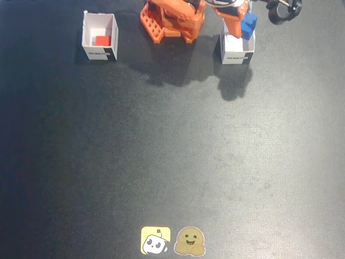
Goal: Put the red cube in the right box and the blue cube in the left box.
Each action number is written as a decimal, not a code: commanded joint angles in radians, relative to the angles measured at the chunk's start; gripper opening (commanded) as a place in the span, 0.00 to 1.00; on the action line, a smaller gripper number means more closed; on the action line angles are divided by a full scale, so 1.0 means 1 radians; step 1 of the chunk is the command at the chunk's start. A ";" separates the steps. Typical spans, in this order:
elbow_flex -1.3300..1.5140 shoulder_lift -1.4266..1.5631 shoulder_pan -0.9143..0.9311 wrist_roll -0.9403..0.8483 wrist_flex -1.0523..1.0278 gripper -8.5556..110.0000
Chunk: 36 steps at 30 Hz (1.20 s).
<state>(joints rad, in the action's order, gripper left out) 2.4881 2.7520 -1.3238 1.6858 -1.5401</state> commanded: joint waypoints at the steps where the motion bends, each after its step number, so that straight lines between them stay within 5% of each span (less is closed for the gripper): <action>1: 0.005 0.038 0.008 -0.012 0.025 0.20; 12: 0.029 0.095 0.018 -0.041 0.041 0.24; 21: 0.020 0.049 0.109 -0.074 0.044 0.08; 36: -0.095 -0.141 0.224 -0.117 0.132 0.07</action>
<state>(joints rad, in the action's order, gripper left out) 2.4390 2.6185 -1.1137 1.5524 -1.4358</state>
